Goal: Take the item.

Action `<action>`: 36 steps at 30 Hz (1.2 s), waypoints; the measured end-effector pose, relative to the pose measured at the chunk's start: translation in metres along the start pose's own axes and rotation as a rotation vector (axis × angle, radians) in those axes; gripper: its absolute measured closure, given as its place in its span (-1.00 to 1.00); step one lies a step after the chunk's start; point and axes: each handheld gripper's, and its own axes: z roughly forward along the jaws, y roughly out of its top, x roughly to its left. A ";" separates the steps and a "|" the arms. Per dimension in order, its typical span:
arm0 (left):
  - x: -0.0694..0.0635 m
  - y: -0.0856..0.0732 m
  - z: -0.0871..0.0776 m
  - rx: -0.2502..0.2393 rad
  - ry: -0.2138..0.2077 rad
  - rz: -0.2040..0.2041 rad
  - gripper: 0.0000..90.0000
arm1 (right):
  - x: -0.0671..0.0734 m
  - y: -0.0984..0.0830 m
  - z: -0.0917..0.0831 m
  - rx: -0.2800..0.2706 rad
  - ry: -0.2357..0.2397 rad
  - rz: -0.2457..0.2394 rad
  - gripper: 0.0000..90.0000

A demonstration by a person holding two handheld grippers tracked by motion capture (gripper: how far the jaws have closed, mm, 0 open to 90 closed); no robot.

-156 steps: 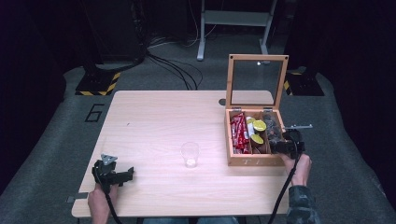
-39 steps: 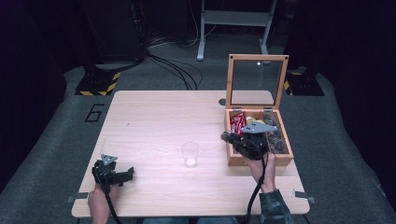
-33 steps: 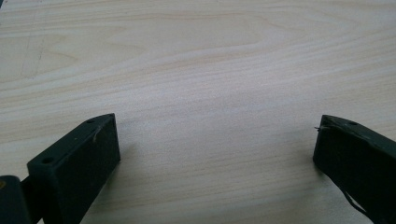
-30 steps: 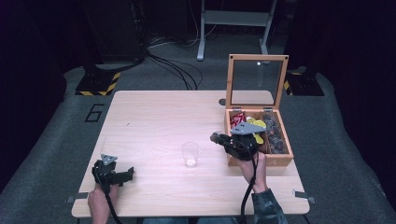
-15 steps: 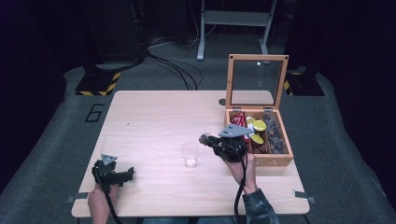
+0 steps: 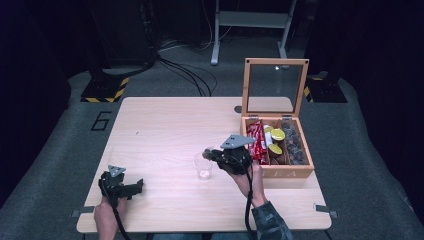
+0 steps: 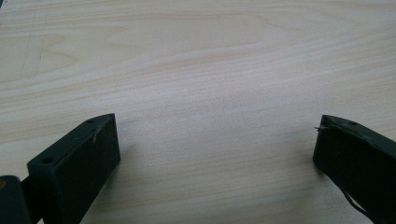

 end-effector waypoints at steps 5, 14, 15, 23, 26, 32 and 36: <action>0.000 0.000 0.000 0.000 0.000 0.000 -0.99 | 0.002 0.000 0.009 0.022 0.009 -0.012 0.77; 0.000 0.000 0.000 0.000 0.000 0.000 -0.99 | 0.003 -0.003 0.024 0.072 0.022 -0.015 0.77; 0.000 0.000 0.000 0.000 0.000 0.000 -0.99 | 0.003 -0.003 0.025 0.080 0.020 -0.014 0.77; 0.000 0.000 0.000 0.000 0.000 0.000 -0.99 | 0.003 -0.006 0.033 0.104 0.023 -0.004 0.77; 0.000 0.000 0.000 0.000 0.000 0.000 -0.99 | 0.002 -0.006 0.035 0.119 0.026 -0.013 0.76; 0.000 0.000 0.000 0.000 0.000 0.000 -0.99 | 0.003 -0.006 0.038 0.131 0.022 -0.007 0.76; 0.000 0.000 0.000 0.000 0.000 0.000 -0.99 | 0.003 -0.008 0.040 0.140 0.025 -0.014 0.76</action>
